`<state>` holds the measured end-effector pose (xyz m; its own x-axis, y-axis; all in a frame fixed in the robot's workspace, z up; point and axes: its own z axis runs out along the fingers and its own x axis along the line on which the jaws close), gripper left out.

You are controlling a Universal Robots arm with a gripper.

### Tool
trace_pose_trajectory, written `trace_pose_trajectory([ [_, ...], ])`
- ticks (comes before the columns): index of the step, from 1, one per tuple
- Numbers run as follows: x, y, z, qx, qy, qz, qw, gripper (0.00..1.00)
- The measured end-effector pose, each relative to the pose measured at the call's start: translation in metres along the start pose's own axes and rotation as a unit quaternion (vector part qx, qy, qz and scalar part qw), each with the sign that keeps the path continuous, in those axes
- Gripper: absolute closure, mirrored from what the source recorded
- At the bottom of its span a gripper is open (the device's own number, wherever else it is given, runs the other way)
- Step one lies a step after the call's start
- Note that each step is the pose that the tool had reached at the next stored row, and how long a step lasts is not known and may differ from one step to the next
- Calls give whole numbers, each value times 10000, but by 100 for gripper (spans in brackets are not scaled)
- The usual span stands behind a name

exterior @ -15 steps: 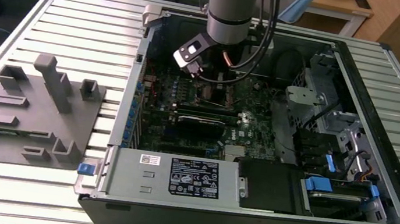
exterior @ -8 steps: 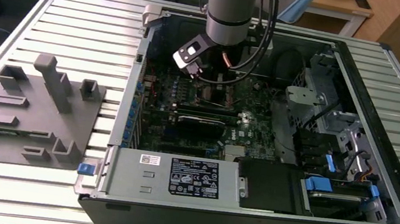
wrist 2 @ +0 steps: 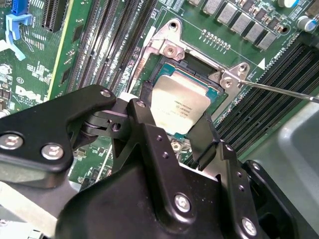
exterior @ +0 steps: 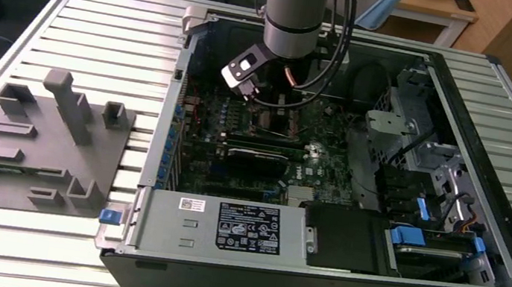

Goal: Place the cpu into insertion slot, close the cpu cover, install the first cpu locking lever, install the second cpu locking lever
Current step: 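Place the cpu into insertion slot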

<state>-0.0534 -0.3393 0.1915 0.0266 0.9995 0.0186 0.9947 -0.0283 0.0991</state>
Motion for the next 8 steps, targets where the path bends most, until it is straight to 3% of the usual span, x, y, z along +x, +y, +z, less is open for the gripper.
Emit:
trace_pose_trajectory([
  [8, 2, 1, 5, -3, 6, 1, 10000, 45],
])
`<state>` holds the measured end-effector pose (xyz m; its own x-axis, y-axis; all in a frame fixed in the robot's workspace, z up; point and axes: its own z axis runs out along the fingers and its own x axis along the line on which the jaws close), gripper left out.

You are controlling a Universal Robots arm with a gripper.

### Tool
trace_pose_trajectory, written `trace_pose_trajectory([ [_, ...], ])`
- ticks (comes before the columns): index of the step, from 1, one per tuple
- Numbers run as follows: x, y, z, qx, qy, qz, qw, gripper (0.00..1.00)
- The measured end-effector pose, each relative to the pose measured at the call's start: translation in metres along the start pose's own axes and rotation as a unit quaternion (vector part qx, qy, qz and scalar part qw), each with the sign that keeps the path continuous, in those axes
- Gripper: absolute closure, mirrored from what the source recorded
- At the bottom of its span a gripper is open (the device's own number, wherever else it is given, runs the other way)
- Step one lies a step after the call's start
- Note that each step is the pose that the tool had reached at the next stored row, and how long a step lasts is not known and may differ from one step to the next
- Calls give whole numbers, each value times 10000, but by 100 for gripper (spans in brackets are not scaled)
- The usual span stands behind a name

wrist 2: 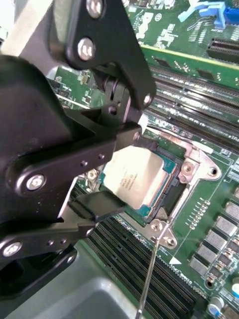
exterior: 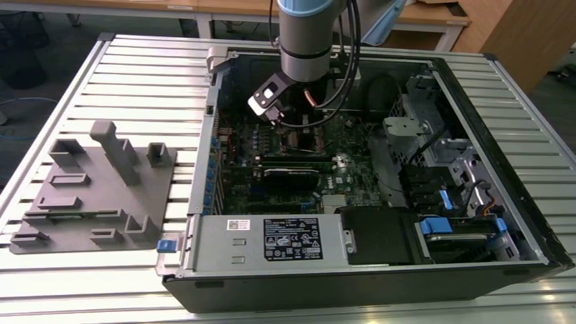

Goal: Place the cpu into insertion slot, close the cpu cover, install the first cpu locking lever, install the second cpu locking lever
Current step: 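Place the cpu into insertion slot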

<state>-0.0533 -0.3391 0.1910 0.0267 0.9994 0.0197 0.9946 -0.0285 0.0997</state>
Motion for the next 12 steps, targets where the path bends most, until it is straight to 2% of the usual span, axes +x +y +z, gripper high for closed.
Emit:
trace_pose_trajectory([
  [1, -1, 0, -1, 1, -2, 0, 10000, 39],
  [5, -2, 0, -11, 4, -7, -1, 10000, 39],
  [10, 0, 11, -116, 3, -5, 0, 10000, 39],
  [12, 1, 12, -129, 3, -5, -1, 10000, 39],
])
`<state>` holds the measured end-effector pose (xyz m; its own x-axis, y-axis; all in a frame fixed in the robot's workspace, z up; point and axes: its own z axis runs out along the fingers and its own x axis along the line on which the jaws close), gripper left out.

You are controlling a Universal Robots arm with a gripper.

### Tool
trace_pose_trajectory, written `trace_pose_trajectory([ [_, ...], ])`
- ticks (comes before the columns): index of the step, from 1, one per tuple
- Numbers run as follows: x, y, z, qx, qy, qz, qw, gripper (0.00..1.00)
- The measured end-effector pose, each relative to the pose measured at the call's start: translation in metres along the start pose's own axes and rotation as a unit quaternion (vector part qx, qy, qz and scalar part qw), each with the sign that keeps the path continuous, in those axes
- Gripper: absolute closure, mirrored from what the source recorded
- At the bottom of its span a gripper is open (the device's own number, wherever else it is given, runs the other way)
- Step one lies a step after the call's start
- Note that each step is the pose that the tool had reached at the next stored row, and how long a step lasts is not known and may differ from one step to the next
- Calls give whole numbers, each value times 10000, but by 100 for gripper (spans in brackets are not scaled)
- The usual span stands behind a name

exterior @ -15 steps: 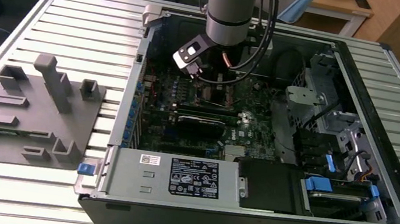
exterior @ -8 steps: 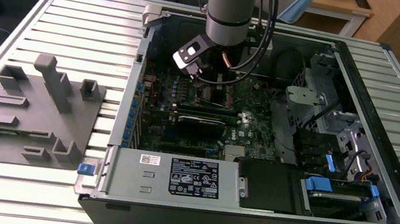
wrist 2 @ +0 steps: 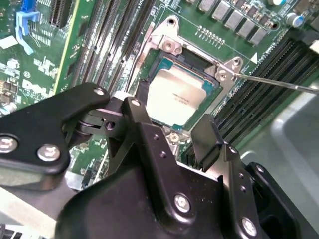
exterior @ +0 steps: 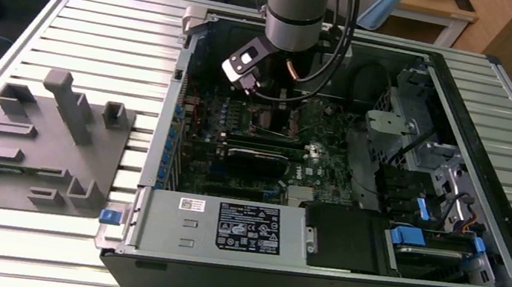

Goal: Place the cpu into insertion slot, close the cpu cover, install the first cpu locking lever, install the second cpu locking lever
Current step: 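Place the cpu into insertion slot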

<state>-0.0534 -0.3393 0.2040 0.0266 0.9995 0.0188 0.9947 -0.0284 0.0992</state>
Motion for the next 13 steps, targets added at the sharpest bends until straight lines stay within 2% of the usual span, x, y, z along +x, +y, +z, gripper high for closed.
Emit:
trace_pose_trajectory([
  [8, 0, 0, -7, 0, 0, 0, 10000, 40],
  [10, 0, 1, -9, 0, 0, 0, 10000, 53],
  [11, 0, 1, -10, 1, -1, 0, 10000, 53],
  [13, 0, 1, -12, 0, 0, 0, 10000, 65],
])
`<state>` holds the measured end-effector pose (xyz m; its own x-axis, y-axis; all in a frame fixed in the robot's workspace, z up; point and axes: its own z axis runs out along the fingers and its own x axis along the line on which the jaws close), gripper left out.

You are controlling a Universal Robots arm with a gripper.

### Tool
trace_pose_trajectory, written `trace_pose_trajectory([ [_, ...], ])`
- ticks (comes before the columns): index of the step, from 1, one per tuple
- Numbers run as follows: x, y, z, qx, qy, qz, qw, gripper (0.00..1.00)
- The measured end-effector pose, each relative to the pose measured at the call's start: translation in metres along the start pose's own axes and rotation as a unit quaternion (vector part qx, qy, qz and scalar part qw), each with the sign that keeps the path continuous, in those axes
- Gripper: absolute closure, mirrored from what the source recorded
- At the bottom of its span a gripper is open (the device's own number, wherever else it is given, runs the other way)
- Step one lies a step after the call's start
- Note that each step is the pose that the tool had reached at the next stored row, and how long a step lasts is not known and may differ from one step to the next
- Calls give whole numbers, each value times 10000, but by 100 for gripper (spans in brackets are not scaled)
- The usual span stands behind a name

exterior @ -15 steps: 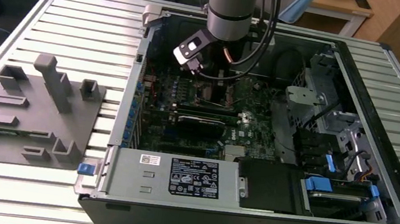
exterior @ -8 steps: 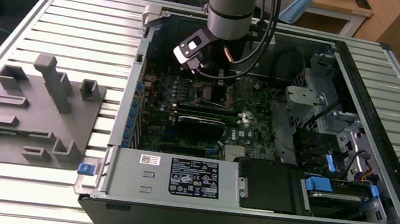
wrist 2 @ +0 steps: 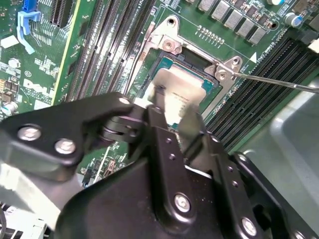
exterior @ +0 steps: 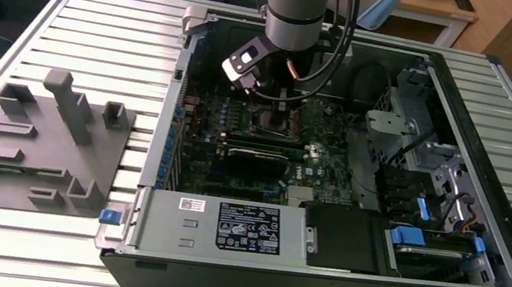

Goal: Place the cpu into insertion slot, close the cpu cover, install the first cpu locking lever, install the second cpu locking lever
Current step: 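Place the cpu into insertion slot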

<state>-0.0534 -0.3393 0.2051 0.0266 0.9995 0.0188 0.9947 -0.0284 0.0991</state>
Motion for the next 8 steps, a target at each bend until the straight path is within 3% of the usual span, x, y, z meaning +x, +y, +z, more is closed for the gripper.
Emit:
trace_pose_trajectory([
  [1, 0, 0, -1, 0, 0, 0, 10000, 65],
  [6, 0, 1, -5, 0, 0, 0, 10000, 88],
  [8, 0, 1, -7, 0, 0, 0, 10000, 89],
])
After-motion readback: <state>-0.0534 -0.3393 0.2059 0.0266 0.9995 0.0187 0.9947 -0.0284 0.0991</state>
